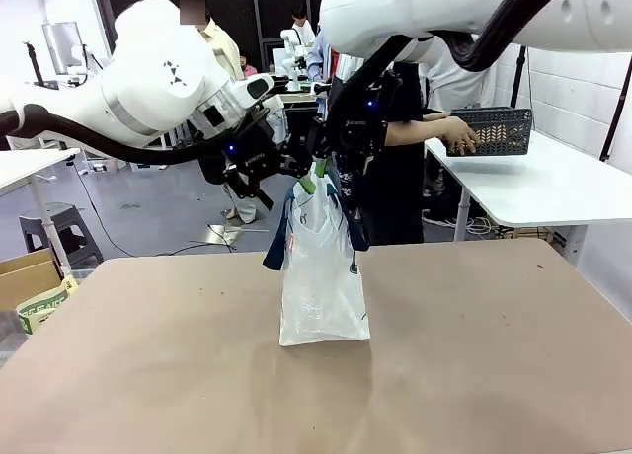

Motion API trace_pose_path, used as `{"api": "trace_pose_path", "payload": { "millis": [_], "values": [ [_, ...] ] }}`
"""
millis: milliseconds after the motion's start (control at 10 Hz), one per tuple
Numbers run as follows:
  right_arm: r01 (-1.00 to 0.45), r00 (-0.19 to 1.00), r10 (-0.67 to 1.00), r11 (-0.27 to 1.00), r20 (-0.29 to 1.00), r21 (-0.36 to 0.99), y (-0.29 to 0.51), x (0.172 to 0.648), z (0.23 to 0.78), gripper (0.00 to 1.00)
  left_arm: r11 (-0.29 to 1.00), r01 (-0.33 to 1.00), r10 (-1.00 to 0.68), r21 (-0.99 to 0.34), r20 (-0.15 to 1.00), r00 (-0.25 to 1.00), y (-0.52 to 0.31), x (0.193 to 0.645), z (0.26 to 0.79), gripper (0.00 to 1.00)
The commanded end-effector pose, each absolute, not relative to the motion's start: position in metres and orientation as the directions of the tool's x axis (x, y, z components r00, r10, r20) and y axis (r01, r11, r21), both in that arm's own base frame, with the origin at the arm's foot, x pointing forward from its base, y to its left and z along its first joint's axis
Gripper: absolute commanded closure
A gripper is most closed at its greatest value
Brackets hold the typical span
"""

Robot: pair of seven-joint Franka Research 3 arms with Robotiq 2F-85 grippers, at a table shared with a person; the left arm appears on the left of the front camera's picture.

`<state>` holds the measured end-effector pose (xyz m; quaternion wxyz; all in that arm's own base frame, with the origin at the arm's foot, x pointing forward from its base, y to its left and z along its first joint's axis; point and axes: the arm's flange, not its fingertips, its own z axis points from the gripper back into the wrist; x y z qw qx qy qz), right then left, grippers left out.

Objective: Transfer purchased items from the store into the shopping bag.
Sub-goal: Open the Reusable shopping bag in the center of the table.

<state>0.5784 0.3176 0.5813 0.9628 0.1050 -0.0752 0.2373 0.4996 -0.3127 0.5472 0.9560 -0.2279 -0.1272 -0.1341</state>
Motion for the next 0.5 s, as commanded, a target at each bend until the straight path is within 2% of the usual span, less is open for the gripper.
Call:
{"api": "trace_pose_path", "payload": {
  "millis": [0,400],
  "values": [
    [-0.454,0.889,0.431,0.873,0.157,0.179,0.331,0.589,0.579,0.0,0.896,0.244,-0.144,-0.371,0.277,0.95,-0.312,0.504,0.541,0.0],
    [-0.437,0.9,0.431,0.889,0.072,0.141,0.339,0.585,0.546,0.0,0.915,0.168,-0.063,-0.367,0.28,0.958,-0.306,0.52,0.523,0.0]
  ]
}}
